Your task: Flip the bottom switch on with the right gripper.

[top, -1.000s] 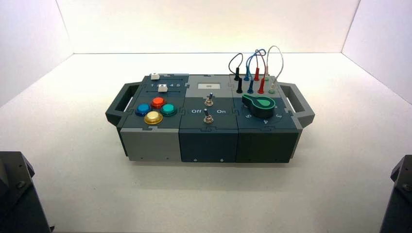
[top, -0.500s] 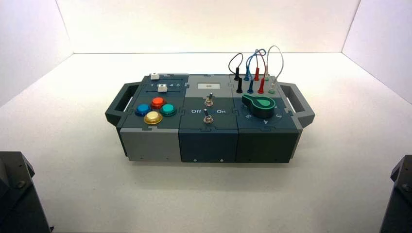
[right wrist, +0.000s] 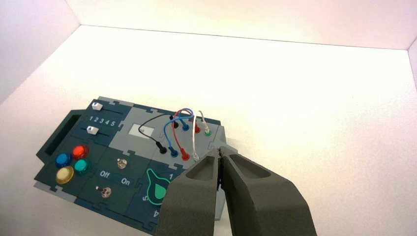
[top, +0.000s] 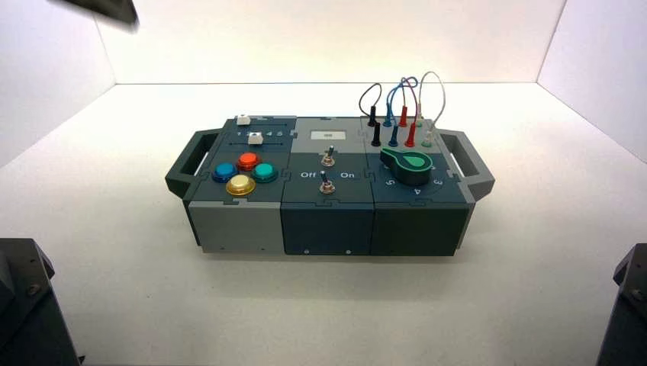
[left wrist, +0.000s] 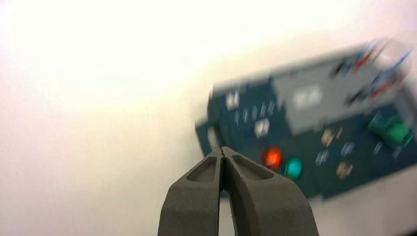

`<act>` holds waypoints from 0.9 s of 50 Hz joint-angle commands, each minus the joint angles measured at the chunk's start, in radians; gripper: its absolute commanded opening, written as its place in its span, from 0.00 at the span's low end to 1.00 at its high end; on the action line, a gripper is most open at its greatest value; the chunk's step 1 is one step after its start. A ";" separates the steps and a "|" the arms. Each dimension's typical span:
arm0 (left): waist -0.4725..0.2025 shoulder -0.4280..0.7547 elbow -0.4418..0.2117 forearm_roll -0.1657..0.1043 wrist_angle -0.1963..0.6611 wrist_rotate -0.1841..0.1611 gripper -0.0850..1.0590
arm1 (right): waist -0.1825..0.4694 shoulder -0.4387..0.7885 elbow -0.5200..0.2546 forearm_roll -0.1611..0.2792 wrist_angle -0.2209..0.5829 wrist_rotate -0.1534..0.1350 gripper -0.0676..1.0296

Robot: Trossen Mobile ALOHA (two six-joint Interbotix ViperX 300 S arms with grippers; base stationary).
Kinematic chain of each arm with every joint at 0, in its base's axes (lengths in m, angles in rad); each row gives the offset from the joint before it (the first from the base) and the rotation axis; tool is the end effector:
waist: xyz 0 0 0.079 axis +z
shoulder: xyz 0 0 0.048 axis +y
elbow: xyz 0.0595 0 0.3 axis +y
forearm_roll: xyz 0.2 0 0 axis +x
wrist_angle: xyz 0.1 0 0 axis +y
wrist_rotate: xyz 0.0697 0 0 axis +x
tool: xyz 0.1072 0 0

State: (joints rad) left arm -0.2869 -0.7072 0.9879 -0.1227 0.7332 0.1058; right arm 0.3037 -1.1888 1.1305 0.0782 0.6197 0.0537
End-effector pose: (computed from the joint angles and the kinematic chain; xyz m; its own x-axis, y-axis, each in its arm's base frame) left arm 0.2187 -0.0796 0.1613 0.4851 -0.2285 -0.8441 0.3355 0.9400 -0.0617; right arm 0.1818 0.0654 0.2177 0.7941 0.2964 -0.5306 -0.2738 0.9539 0.1232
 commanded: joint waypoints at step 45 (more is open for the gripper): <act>-0.077 0.518 -0.106 -0.048 -0.064 0.120 0.05 | 0.091 0.316 -0.149 0.075 -0.098 0.005 0.04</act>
State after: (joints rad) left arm -0.3497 -0.2163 0.9189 -0.1611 0.6842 0.2224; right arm 0.3835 -0.8928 1.0247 0.1488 0.5384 0.0568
